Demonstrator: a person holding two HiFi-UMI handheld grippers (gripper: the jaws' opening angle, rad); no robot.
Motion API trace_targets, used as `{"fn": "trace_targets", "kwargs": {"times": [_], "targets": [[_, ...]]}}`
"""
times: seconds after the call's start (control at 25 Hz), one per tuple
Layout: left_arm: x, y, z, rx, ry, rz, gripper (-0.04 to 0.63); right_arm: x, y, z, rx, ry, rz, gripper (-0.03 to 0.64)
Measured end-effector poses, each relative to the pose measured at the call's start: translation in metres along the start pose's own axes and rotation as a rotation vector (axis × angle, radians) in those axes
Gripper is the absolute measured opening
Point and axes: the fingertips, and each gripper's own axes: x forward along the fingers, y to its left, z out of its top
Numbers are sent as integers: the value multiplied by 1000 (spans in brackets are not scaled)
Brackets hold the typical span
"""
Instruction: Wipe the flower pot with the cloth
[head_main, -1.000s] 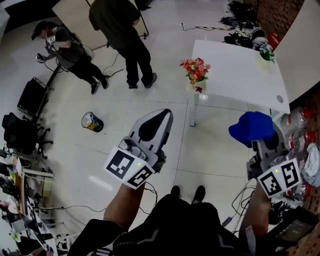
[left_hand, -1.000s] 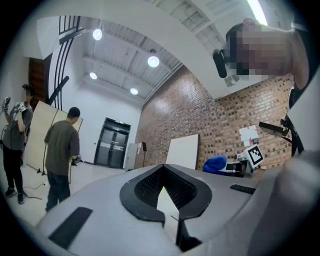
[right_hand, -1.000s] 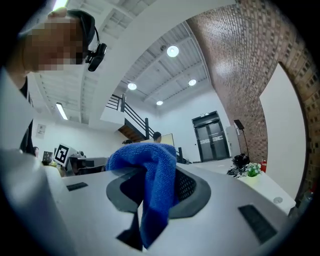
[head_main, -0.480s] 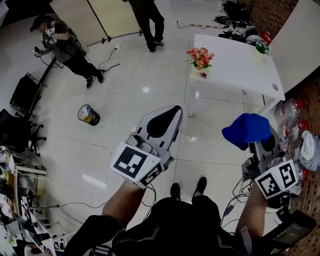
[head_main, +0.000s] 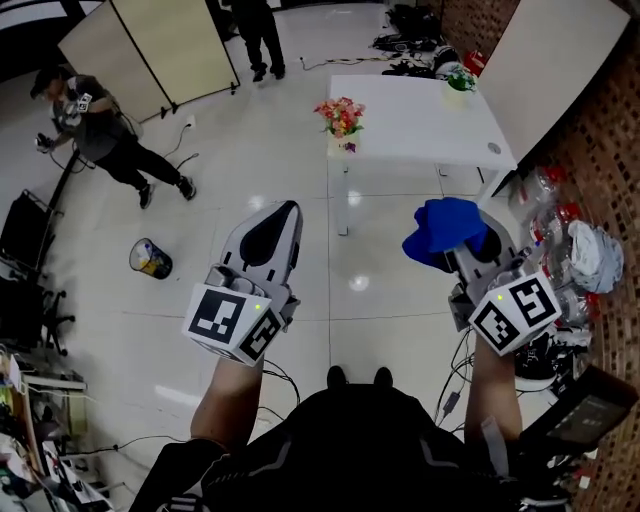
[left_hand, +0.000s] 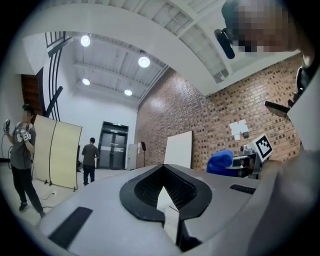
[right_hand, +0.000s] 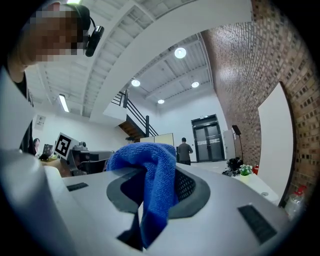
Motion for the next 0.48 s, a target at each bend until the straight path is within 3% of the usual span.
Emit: {"fn": "trace_targets", "kwargs": {"times": [0.48], "targets": [[0,-18,0,-15,-9,-21,5,-12,5,0,-25,4,-17,89]]}}
